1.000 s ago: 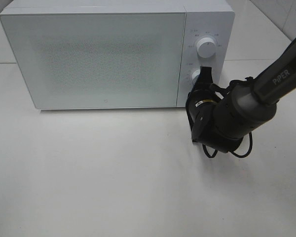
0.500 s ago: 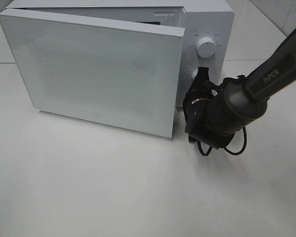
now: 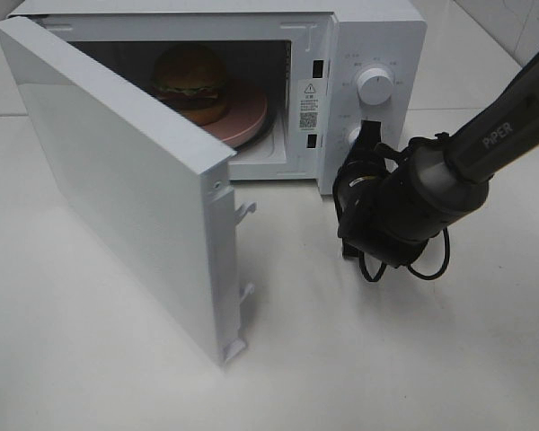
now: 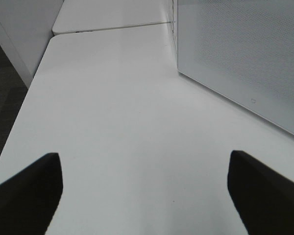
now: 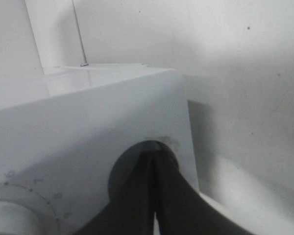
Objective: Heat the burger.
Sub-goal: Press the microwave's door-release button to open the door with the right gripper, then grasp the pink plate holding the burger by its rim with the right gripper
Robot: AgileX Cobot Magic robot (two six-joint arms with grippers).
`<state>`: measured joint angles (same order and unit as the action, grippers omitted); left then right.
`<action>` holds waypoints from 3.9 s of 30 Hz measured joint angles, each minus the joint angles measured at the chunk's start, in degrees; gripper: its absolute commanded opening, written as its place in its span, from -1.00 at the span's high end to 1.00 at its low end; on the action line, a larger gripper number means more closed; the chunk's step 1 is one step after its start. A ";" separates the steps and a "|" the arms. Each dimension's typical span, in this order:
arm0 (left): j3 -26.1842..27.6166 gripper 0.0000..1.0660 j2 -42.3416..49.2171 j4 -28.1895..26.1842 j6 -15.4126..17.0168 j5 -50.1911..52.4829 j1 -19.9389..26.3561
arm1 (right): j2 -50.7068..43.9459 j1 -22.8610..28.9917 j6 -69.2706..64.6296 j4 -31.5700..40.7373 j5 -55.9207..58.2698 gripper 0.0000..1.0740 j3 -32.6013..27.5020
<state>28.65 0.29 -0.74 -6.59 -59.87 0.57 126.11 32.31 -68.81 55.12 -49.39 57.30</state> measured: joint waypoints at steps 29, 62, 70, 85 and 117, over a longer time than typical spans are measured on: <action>0.00 -0.58 0.00 0.00 0.00 0.00 0.00 | -12.15 4.76 7.28 -12.61 2.29 1.00 -13.98; 0.00 -0.58 0.00 0.00 0.00 0.00 0.00 | -32.37 4.81 65.43 -43.83 71.10 0.87 -9.28; 0.00 -0.58 0.00 0.00 0.00 0.00 0.00 | -32.37 4.81 79.64 -57.18 87.72 0.83 -2.64; 0.00 -0.58 0.00 0.00 0.00 0.00 0.00 | -33.17 4.81 129.49 -63.94 91.10 0.30 0.86; 0.00 -0.58 0.00 0.00 0.00 0.00 0.00 | -30.25 5.04 129.09 -64.00 78.95 -0.85 9.74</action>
<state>28.65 0.29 -0.74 -6.59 -59.87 0.57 95.86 37.36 60.28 -8.88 29.56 67.04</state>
